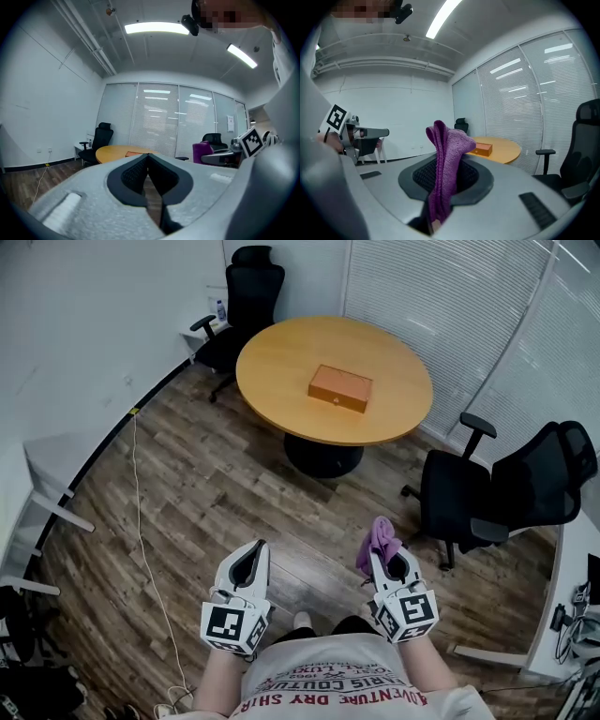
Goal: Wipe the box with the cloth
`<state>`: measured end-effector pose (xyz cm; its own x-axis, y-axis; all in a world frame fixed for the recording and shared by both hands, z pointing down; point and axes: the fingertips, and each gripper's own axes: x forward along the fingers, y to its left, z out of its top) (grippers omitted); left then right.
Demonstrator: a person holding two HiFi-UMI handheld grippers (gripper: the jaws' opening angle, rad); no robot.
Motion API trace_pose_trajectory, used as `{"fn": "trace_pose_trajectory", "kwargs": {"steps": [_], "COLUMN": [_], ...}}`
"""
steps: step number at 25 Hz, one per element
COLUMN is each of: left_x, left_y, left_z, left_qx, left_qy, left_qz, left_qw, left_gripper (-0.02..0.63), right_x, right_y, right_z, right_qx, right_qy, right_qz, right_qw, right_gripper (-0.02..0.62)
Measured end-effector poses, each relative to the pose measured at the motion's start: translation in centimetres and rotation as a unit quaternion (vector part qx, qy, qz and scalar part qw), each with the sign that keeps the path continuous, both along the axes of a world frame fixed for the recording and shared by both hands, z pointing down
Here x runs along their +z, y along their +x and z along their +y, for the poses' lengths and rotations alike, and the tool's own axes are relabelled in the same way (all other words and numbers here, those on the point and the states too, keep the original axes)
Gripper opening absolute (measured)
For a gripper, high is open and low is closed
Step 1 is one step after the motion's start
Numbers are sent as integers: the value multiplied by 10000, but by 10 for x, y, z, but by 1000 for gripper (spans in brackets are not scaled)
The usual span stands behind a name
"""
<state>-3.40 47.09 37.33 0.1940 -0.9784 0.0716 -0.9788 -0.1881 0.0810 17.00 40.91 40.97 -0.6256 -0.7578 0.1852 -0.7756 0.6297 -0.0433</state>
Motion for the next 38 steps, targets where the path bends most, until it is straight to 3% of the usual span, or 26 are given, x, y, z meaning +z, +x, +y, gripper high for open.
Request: {"fn": "trace_pose_trajectory", "kwargs": {"steps": [7,14,21,30,38], "left_x": [14,14,12,-3,1], "left_y": [-29,-47,-56,-39,-18], "left_z": [-30,-90,-192,-334,-423], "left_qx": [-108,-356,-530,-479,-266], "left_qy": [-113,-154,-196,-168,-183], "left_qz": [217,136,104,44,19], "left_qw": [9996,9992,9983,9987,9995], "left_gripper": [9,9,9,9,9], "right_x": [14,21,23,14,14], "right_y": [-25,-42,-55,-39,-20], "right_z": [-39,-116,-222,-362,-443], "right_qx": [3,-125,-322,-264,-97], "right_qy": [-218,-315,-365,-421,-446], "right_qz": [31,-2,-45,-35,-44], "right_qw": [9998,9994,9988,9988,9989], "right_gripper": [72,72,74,74,74]}}
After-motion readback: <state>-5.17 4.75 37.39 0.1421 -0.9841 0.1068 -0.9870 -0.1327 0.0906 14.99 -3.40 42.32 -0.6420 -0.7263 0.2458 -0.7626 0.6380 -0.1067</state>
